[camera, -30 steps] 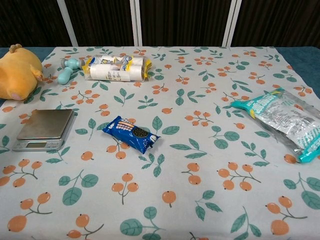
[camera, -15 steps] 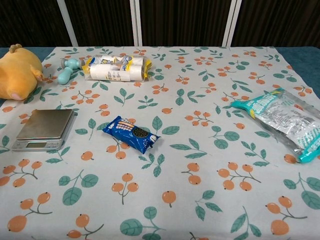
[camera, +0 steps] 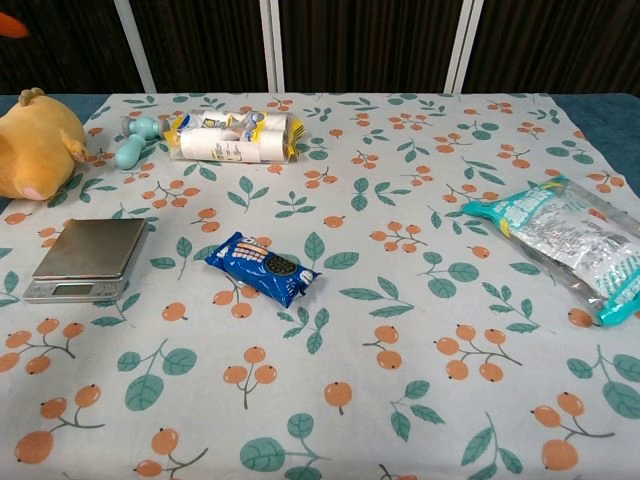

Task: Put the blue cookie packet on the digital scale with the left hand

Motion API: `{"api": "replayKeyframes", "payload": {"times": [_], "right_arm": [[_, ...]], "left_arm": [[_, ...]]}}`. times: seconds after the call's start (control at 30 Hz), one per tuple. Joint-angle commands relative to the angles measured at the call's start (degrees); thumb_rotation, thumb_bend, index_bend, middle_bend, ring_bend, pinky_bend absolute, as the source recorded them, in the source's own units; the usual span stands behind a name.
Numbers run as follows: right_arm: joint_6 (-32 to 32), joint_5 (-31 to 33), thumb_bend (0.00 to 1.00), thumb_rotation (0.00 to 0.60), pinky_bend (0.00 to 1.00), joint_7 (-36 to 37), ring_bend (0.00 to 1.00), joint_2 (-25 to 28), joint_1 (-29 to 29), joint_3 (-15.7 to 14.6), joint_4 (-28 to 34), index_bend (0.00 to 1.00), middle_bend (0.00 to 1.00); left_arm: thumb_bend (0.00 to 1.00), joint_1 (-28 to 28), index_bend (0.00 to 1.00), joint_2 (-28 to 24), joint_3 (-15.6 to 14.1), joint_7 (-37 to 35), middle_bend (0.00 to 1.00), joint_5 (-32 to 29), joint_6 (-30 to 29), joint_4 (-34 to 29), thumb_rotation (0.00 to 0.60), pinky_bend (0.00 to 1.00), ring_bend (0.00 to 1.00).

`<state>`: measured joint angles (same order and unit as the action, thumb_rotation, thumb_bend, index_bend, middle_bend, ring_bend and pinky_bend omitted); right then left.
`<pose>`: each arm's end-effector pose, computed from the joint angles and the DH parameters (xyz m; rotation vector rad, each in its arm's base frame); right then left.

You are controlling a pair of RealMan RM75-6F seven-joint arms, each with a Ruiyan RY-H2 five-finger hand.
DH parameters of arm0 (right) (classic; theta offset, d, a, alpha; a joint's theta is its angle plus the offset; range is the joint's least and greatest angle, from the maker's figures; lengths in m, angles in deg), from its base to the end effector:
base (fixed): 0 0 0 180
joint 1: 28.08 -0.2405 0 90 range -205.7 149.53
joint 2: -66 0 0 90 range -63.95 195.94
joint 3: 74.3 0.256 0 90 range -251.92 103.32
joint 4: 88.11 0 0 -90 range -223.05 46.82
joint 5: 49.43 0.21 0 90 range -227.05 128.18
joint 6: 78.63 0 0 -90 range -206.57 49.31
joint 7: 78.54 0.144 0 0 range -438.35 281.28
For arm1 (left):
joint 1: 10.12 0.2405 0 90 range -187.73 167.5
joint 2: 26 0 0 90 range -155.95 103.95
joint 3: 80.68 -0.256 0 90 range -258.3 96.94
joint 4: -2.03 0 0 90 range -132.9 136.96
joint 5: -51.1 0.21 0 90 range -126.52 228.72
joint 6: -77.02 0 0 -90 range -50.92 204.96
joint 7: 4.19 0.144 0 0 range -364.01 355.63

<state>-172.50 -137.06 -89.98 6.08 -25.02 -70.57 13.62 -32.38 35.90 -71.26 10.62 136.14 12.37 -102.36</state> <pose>-0.2933 -0.1406 0.1890 1.2751 -0.7722 0.8256 -0.2029 0.2683 0.1217 -1.7920 -0.7535 -0.9313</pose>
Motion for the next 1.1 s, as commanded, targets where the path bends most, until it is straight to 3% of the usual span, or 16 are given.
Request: {"api": "replayKeyframes", "payload": {"times": [0.03,0.17,0.43,0.77,1.1], "right_arm": [[0.33,0.43,0.58,0.600,0.00,-0.12,0.01,-0.11,-0.11,0.15,-0.20,0.06,0.03],[0.92,1.20,0.58,0.600,0.00,-0.41,0.01,-0.45,-0.39,0.44,-0.54,0.06,0.03],[1.41,2.37,0.58,0.600,0.00,-0.45,0.01,-0.64,-0.56,0.85,-0.92,0.06,0.03],[0.34,2.26,0.58,0.600,0.00,0.62,0.01,0.01,-0.13,1.20,-0.55,0.06,0.03],[0.25,2.46,0.58,0.600,0.00,1.49,0.01,0.33,-0.03,1.36,-0.45,0.06,0.03]], "left_arm": [[0.11,-9.54,0.10,2.93,3.45,6.87,0.09,-6.61,10.98,-1.62,0.600,0.04,0.00],[0.11,-14.42,0.10,7.33,3.68,10.92,0.09,-12.41,16.17,0.64,0.600,0.10,0.00],[0.11,-20.74,0.11,16.92,2.47,16.57,0.12,-19.78,19.22,6.08,0.600,0.11,0.01],[0.13,-25.55,0.16,27.28,-0.33,22.17,0.17,-23.06,18.20,12.06,0.600,0.11,0.06],[0.14,-27.91,0.19,32.66,-2.30,27.16,0.24,-25.75,15.89,16.59,0.600,0.16,0.12]]}}
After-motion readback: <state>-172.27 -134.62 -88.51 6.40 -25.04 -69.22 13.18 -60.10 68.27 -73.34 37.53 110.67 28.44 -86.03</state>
